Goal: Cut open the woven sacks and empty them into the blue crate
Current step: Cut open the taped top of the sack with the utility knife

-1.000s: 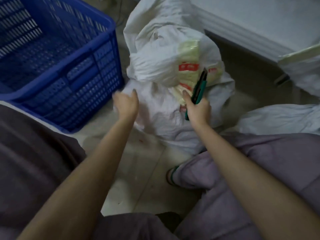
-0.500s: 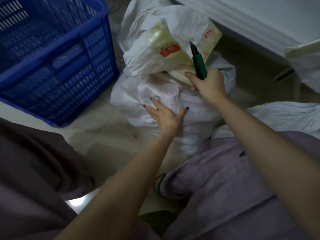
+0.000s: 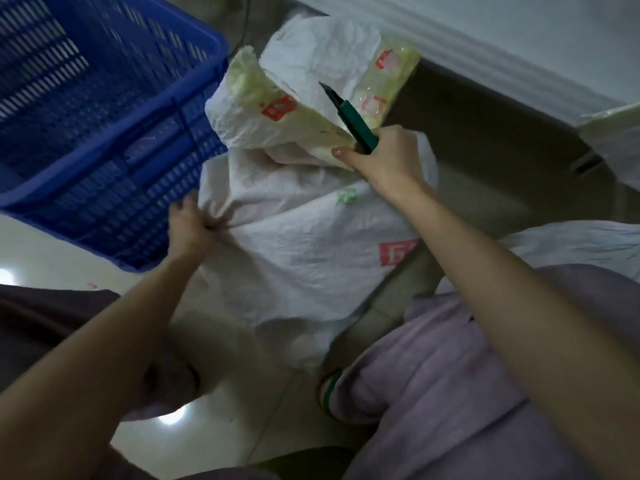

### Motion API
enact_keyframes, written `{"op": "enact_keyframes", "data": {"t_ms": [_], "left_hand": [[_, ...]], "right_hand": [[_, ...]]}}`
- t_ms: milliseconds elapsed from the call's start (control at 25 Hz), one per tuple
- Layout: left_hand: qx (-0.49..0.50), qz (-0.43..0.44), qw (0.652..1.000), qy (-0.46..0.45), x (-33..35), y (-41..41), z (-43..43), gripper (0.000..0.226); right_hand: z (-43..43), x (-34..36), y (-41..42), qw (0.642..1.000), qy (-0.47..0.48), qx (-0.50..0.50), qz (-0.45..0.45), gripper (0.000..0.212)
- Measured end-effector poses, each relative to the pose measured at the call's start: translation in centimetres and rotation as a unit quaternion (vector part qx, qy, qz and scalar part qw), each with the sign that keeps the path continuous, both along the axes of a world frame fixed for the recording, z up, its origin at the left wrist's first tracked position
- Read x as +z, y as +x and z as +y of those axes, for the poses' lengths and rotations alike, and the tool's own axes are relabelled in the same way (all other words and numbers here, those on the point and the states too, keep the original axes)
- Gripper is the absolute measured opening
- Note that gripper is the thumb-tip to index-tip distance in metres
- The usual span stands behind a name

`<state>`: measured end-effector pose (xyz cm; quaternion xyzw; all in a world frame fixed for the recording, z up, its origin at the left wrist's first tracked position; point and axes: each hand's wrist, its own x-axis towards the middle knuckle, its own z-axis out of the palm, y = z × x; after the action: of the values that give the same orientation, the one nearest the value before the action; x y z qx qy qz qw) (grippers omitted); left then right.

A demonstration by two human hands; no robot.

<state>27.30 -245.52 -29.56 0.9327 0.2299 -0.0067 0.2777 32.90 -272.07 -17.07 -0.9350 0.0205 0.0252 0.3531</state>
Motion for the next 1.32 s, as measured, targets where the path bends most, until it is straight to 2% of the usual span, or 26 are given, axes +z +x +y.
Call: {"op": "enact_keyframes", "data": {"t_ms": [80, 120, 160, 240, 320, 360, 440, 520, 600, 680, 800, 880, 1000, 1040, 1080, 1160, 1240, 1320], "left_hand": [[0.054, 0.002, 0.995, 0.078, 0.4, -0.6, 0.6, 0.052], [0.041, -0.011, 0.993, 0.109, 0.7, -1.1, -0.7, 0.055], [0.001, -0.035, 0.993, 0.116, 0.9, -1.7, -2.8, 0.063], [-0.164, -0.065, 0.982, 0.065, 1.4, -3.2, -8.4, 0.083], [-0.34, -0.019, 0.94, 0.04, 1.6, -4.8, -13.7, 0.096], [-0.391, 0.026, 0.918, 0.054, 1.1, -5.4, -15.1, 0.096], [-0.435, 0.095, 0.889, 0.109, -0.6, -5.9, -15.3, 0.086], [-0.471, 0.083, 0.862, 0.172, -2.1, -6.3, -13.4, 0.072], [-0.497, 0.013, 0.841, 0.215, -2.3, -6.1, -10.9, 0.053], [-0.514, 0.003, 0.814, 0.269, -1.9, -6.0, -7.8, 0.037], [-0.475, -0.022, 0.812, 0.339, -0.6, -5.9, -2.9, 0.04], [-0.441, 0.021, 0.822, 0.359, 1.2, -5.7, -0.2, 0.04], [-0.381, 0.166, 0.798, 0.437, 4.2, -5.2, 0.7, 0.036], [-0.359, 0.201, 0.812, 0.414, 5.2, -4.8, 0.3, 0.035], [-0.339, 0.215, 0.84, 0.364, 6.0, -4.3, -0.4, 0.035], [-0.283, 0.172, 0.92, 0.209, 8.1, -3.2, -1.8, 0.042], [-0.205, 0.035, 0.976, 0.071, 11.6, -1.9, -3.1, 0.065], [-0.143, -0.115, 0.983, -0.003, 16.2, -0.7, -3.8, 0.088]], "right_hand": [[0.9, 0.2, -0.3, 1.0, 0.005, 0.002, -0.003, 0.035], [1.1, 0.2, -0.4, 1.0, 0.003, -0.002, 0.002, 0.035], [1.2, 0.3, -0.6, 1.0, 0.002, -0.012, 0.009, 0.036], [0.9, 0.3, -0.7, 0.999, 0.007, -0.038, 0.015, 0.037], [-0.2, 0.4, -0.8, 0.998, 0.011, -0.061, 0.012, 0.045], [-0.9, 0.5, -1.0, 0.998, 0.009, -0.069, 0.01, 0.046], [-2.1, 0.7, -1.4, 0.996, 0.013, -0.083, 0.0, 0.041], [-2.8, 1.2, -1.9, 0.995, 0.019, -0.099, -0.018, 0.033], [-3.2, 1.7, -2.1, 0.994, 0.028, -0.104, -0.032, 0.029], [-3.0, 2.2, -2.6, 0.994, 0.042, -0.092, -0.04, 0.025], [-2.7, 2.4, -3.3, 0.995, 0.059, -0.065, -0.048, 0.029], [-2.4, 2.8, -3.9, 0.995, 0.057, -0.063, -0.054, 0.033], [-1.7, 3.9, -4.2, 0.996, 0.058, -0.047, -0.04, 0.031], [-1.3, 4.8, -4.5, 0.997, 0.055, -0.03, -0.041, 0.028], [-0.9, 5.6, -4.6, 0.998, 0.046, -0.01, -0.045, 0.025], [-0.1, 7.1, -4.7, 0.998, 0.021, 0.025, -0.062, 0.02], [0.4, 8.9, -5.0, 0.996, 0.014, 0.04, -0.084, 0.016], [0.4, 10.6, -5.5, 0.994, 0.02, 0.053, -0.092, 0.014]]}}
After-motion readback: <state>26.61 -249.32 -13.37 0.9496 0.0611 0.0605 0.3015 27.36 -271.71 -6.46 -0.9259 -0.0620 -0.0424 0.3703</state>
